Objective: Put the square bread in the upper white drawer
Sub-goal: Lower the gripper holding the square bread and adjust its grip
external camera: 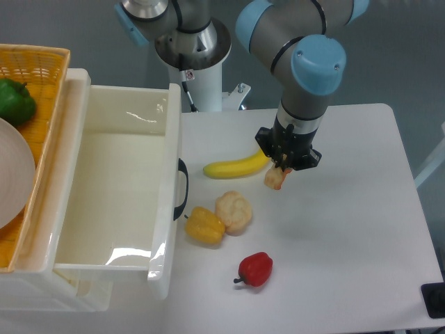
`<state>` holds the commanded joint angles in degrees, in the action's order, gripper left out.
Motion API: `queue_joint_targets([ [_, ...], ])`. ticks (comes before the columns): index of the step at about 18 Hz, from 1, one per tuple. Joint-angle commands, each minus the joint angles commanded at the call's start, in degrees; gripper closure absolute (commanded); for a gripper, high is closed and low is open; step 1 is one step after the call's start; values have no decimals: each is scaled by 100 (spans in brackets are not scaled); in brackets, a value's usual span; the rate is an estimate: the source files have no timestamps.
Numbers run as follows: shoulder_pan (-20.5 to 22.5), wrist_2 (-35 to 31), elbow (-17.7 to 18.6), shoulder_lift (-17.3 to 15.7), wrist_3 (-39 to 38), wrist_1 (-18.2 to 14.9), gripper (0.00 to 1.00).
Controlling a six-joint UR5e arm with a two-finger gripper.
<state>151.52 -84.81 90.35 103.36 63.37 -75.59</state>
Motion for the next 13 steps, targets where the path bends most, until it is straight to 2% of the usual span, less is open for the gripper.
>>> queue_joint_targets([
  [13,-44,0,-70,26,-202,9,94],
])
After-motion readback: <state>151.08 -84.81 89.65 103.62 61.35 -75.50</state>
